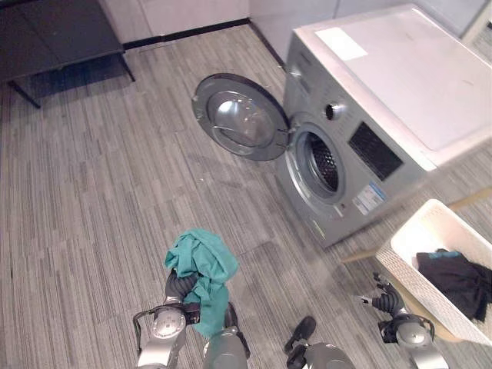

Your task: Grab the laundry basket,head to the washer,open it,put in the laundry and shut it.

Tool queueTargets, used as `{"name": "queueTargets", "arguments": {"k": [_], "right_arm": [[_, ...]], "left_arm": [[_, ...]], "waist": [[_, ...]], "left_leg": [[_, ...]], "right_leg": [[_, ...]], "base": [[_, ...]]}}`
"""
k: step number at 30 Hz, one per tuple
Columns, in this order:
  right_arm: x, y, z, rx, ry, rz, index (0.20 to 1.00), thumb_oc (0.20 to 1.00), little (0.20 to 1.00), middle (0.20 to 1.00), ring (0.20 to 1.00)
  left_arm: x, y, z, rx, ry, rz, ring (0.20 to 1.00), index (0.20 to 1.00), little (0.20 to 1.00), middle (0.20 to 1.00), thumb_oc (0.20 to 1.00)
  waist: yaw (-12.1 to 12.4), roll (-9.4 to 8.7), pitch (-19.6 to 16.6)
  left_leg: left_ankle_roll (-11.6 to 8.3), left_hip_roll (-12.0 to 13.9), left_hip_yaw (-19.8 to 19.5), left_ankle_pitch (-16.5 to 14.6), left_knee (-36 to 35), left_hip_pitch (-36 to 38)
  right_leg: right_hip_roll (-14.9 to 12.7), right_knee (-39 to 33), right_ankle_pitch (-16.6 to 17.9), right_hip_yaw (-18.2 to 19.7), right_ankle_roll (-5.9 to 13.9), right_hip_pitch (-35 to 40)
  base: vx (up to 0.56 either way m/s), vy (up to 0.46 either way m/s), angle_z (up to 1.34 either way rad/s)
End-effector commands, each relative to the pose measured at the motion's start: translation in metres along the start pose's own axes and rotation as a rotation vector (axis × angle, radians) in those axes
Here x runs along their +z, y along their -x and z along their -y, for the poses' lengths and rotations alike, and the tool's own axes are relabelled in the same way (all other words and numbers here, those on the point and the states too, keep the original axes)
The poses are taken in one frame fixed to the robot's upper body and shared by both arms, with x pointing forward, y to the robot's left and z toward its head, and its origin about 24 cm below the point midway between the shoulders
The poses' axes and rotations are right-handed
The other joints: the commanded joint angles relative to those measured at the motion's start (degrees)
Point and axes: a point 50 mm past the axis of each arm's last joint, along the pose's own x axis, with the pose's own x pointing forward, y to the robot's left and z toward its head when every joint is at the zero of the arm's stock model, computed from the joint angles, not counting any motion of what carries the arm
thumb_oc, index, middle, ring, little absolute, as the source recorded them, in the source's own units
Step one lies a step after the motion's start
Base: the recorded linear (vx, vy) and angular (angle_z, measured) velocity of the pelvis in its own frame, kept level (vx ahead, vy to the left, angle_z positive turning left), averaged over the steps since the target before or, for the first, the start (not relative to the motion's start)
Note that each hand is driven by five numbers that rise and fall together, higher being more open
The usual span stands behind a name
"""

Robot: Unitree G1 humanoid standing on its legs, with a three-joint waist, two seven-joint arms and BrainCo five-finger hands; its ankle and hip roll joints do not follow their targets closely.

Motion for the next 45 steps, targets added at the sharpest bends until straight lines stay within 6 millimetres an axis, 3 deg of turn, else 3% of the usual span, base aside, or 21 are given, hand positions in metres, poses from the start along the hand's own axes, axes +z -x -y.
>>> {"name": "queueTargets", "arguments": {"k": [1,3,6,9,12,13,15,17,18,19,20,22,25,28,29,30,32,35,40,43,45], "right_arm": [[0.009,-0.002,-0.010,0.042,0.030,0.039,1.000,1.000,1.000,1.000,1.000],[0.015,-0.003,-0.016,0.058,0.025,0.061,1.000,1.000,1.000,1.000,1.000],[0.021,-0.002,-0.018,0.061,0.005,0.089,1.000,1.000,1.000,1.000,1.000],[0.022,-0.001,-0.017,0.064,-0.032,0.091,1.000,1.000,1.000,1.000,1.000],[0.018,0.001,-0.017,0.069,-0.052,0.077,1.000,1.000,1.000,1.000,1.000],[0.012,0.003,-0.018,0.075,-0.045,0.059,1.000,1.000,1.000,1.000,1.000],[0.009,0.004,-0.018,0.082,-0.036,0.049,1.000,1.000,1.000,1.000,1.000],[0.004,0.006,-0.015,0.073,-0.047,0.037,1.000,1.000,1.000,1.000,1.000],[-0.001,0.007,-0.010,0.064,-0.034,0.021,1.000,1.000,1.000,1.000,1.000],[-0.001,0.007,-0.010,0.064,-0.034,0.021,1.000,1.000,1.000,1.000,1.000],[0.001,0.005,-0.007,0.056,-0.033,0.028,1.000,1.000,1.000,1.000,1.000],[0.002,0.004,-0.004,0.050,-0.029,0.027,1.000,1.000,1.000,1.000,1.000],[-0.001,0.004,0.001,0.042,-0.015,0.017,1.000,1.000,1.000,1.000,1.000],[-0.002,0.004,0.002,0.040,0.000,0.014,1.000,1.000,1.000,1.000,1.000],[-0.002,0.004,0.002,0.040,0.000,0.015,1.000,1.000,1.000,1.000,1.000],[-0.002,0.002,0.004,0.036,0.019,0.015,1.000,1.000,1.000,1.000,1.000],[-0.004,0.002,0.003,0.048,0.033,0.007,1.000,1.000,1.000,1.000,1.000],[-0.007,0.001,0.000,0.065,0.049,-0.014,1.000,1.000,1.000,1.000,1.000],[0.001,-0.004,-0.010,0.111,0.078,0.006,1.000,1.000,1.000,1.000,1.000],[0.009,-0.007,-0.011,0.108,0.076,0.034,1.000,1.000,1.000,1.000,1.000],[0.016,-0.008,-0.014,0.112,0.064,0.065,1.000,1.000,1.000,1.000,1.000]], "left_arm": [[0.027,-0.003,-0.023,0.049,-0.023,0.130,0.200,0.200,0.200,0.200,0.200],[0.030,-0.003,-0.030,0.070,-0.051,0.142,0.200,0.200,0.200,0.200,0.200],[0.033,-0.004,-0.028,0.056,-0.068,0.151,0.200,0.200,0.200,0.200,0.200],[0.032,-0.004,-0.026,0.042,-0.074,0.143,0.200,0.200,0.200,0.200,0.200],[0.026,-0.004,-0.022,0.019,-0.084,0.119,0.200,0.200,0.200,0.200,0.200],[0.023,-0.004,-0.018,0.007,-0.085,0.107,0.200,0.200,0.200,0.200,0.200],[0.020,-0.002,-0.016,-0.009,-0.092,0.099,0.200,0.200,0.200,0.200,0.200],[0.016,0.002,-0.009,-0.039,-0.086,0.092,0.200,0.200,0.200,0.200,0.200],[0.013,0.003,-0.005,-0.065,-0.071,0.085,0.200,0.200,0.200,0.200,0.200],[0.013,0.004,-0.005,-0.066,-0.071,0.085,0.200,0.200,0.200,0.200,0.200],[0.015,0.003,-0.001,-0.080,-0.067,0.093,0.200,0.200,0.200,0.200,0.200],[0.017,0.001,0.003,-0.094,-0.067,0.096,0.200,0.200,0.200,0.200,0.200],[0.016,0.001,0.008,-0.125,-0.088,0.089,0.200,0.200,0.200,0.200,0.200],[0.017,0.002,0.010,-0.138,-0.101,0.101,0.200,0.200,0.200,0.200,0.200],[0.017,0.002,0.010,-0.138,-0.101,0.101,0.200,0.200,0.200,0.200,0.200],[0.019,0.002,0.013,-0.145,-0.099,0.111,0.200,0.200,0.200,0.200,0.200],[0.015,0.003,0.016,-0.162,-0.111,0.097,0.200,0.200,0.200,0.200,0.200],[0.014,0.003,0.018,-0.194,-0.146,0.094,0.200,0.200,0.200,0.200,0.200],[0.021,0.000,0.009,-0.178,-0.195,0.119,0.200,0.200,0.200,0.200,0.200],[0.028,-0.003,0.006,-0.157,-0.205,0.149,0.200,0.200,0.200,0.200,0.200],[0.034,-0.005,0.008,-0.162,-0.205,0.168,0.200,0.200,0.200,0.200,0.200]], "waist": [[0.5,-2.15,-2.6],[0.7,-2.72,-1.7],[-1.6,-1.89,-0.6],[-3.3,-0.80,0.5],[-4.3,-0.78,0.7],[-4.5,-1.11,0.5],[-4.5,-1.34,-0.1],[-5.3,-1.52,-1.6],[-6.0,-1.79,-2.1],[-6.0,-1.72,-2.2],[-5.9,-2.17,-1.8],[-5.4,-2.80,-1.3],[-5.0,-3.76,-1.1],[-3.6,-3.09,-0.3],[-3.6,-3.14,-0.4],[-2.9,-2.27,0.0],[-3.4,-1.48,-1.2],[-4.5,-1.33,-2.0],[-4.8,-1.34,-1.5],[-4.0,-0.97,-1.0],[-3.4,-0.09,-1.0]], "left_leg": [[0.95,-3.2,-3.0,-3.5,-0.1,0.2],[2.02,-4.2,-3.4,-4.9,0.2,1.0],[2.79,-6.0,-6.5,-5.8,-2.1,4.6],[3.36,-6.8,-8.4,-5.9,-3.6,7.4],[3.65,-8.3,-10.5,-7.7,-4.0,10.2],[3.15,-9.1,-11.4,-9.7,-3.0,12.3],[3.00,-9.4,-11.4,-10.5,-2.3,13.1],[1.68,-9.1,-11.9,-11.8,0.7,13.3],[-1.46,-6.4,-10.1,-9.4,10.0,11.0],[-1.50,-6.3,-10.2,-9.6,10.4,10.8],[-2.55,-5.0,-9.9,-6.8,17.0,8.3],[-1.94,-3.4,-9.6,-6.3,21.6,4.5],[-0.67,-3.5,-11.3,-8.0,15.8,1.3],[-2.25,-6.7,-22.2,-3.0,7.0,-1.7],[-2.25,-6.8,-22.2,-2.8,6.8,-1.7],[-2.67,-8.9,-29.4,-1.3,4.4,-2.5],[-2.18,-9.2,-32.1,-1.4,1.1,-0.5],[-0.82,-9.4,-29.8,-1.5,-0.1,1.6],[0.95,-8.4,-20.8,-2.5,-2.0,3.6],[0.95,-7.3,-17.2,-2.6,-2.7,3.9],[0.57,-6.0,-13.9,-2.5,-3.4,4.4]], "right_leg": [[-4.8,9.7,-3.7,7.9,2.95,3.1],[-5.4,14.6,-1.7,11.4,4.27,0.7],[1.5,19.2,-4.7,21.6,3.77,-5.8],[5.6,17.1,-5.1,24.8,1.72,-10.6],[6.0,12.0,-2.3,24.6,1.72,-13.8],[4.8,6.9,-0.8,19.1,2.12,-13.6],[4.5,6.1,-0.5,17.9,1.63,-12.5],[5.8,3.8,-1.0,20.0,0.74,-9.9],[6.6,1.1,-1.1,20.8,-0.67,-6.5],[6.7,1.1,-1.0,20.8,-0.71,-6.5],[7.5,-0.1,-1.1,22.2,-1.65,-4.9],[8.1,-1.6,-1.7,23.5,-2.73,-2.9],[7.6,-2.2,-2.4,25.9,-2.31,-1.2],[9.6,-2.5,-3.0,32.0,-2.08,0.3],[9.5,-2.6,-3.0,32.0,-2.08,0.1],[10.7,-1.4,-3.4,36.2,-2.03,0.5],[11.5,-0.1,-3.9,39.3,-1.74,0.0],[11.2,2.7,-3.8,42.7,-1.05,-1.6],[10.7,4.3,-1.8,47.0,1.63,-5.6],[9.0,4.7,-1.0,41.9,1.97,-7.7],[5.5,5.8,-2.7,29.1,1.26,-8.2]], "base": [[0.22,0.217,0.68],[0.22,0.201,0.42],[0.22,0.151,0.42],[0.21,0.074,0.68],[0.35,-0.027,0.66],[0.52,-0.122,0.49],[0.38,-0.129,0.12],[0.32,-0.161,0.24],[0.16,-0.098,0.53],[0.24,-0.178,0.62],[0.17,-0.138,0.47],[0.16,-0.098,-0.24],[0.17,0.054,-0.92],[0.19,0.126,-0.91],[0.15,0.154,-1.60],[0.08,0.107,-1.49],[0.17,0.196,-1.29],[0.15,0.279,-1.20],[-0.03,0.155,-1.36],[-0.10,0.072,-1.38],[-0.07,0.022,-1.33]]}}
